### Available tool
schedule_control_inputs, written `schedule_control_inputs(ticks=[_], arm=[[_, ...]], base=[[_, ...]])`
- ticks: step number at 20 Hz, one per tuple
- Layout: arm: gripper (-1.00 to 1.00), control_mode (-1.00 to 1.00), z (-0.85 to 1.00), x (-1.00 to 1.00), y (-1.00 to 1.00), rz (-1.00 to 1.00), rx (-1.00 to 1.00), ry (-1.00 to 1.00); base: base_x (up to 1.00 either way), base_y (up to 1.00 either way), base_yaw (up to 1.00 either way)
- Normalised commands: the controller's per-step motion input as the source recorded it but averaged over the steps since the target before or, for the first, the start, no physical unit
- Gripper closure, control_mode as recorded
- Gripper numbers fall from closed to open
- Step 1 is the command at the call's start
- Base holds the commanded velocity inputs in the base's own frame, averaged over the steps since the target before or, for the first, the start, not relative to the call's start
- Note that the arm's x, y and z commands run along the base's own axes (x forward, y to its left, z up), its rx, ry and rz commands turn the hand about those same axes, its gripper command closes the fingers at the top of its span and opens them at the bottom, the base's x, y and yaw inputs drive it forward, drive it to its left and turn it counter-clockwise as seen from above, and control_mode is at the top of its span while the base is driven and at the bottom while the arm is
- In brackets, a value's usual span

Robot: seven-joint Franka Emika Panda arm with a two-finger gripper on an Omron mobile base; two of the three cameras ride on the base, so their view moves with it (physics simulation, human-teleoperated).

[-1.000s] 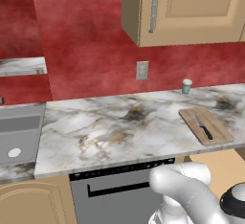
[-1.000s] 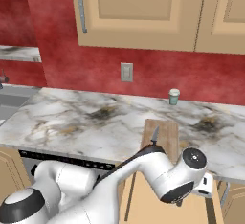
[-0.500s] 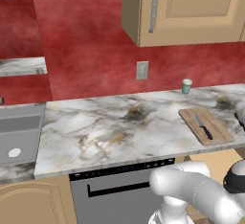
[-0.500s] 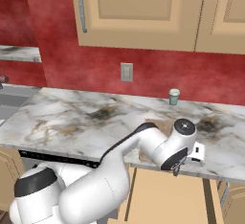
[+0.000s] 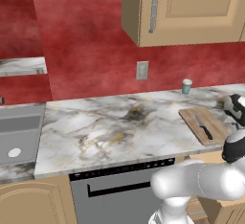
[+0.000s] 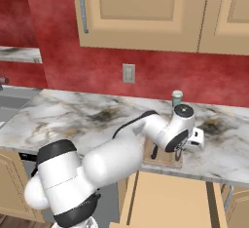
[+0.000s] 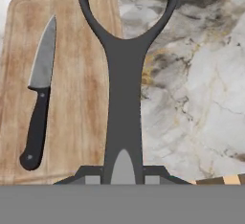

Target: Open the drawer on the right and place the cutting tools on the cutting board.

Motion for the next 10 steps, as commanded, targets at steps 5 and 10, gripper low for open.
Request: schedule_control_inputs(ticks=[5, 10], arm=[[1.00, -1.00, 0.00, 0.60, 0.08, 0.00, 0.00, 0.00], [1.00, -1.00, 0.00, 0.13, 0.09, 0.02, 0.04, 0.00]], base=[[0.00, 0.00, 0.00], [0.00, 0.00, 0.00]])
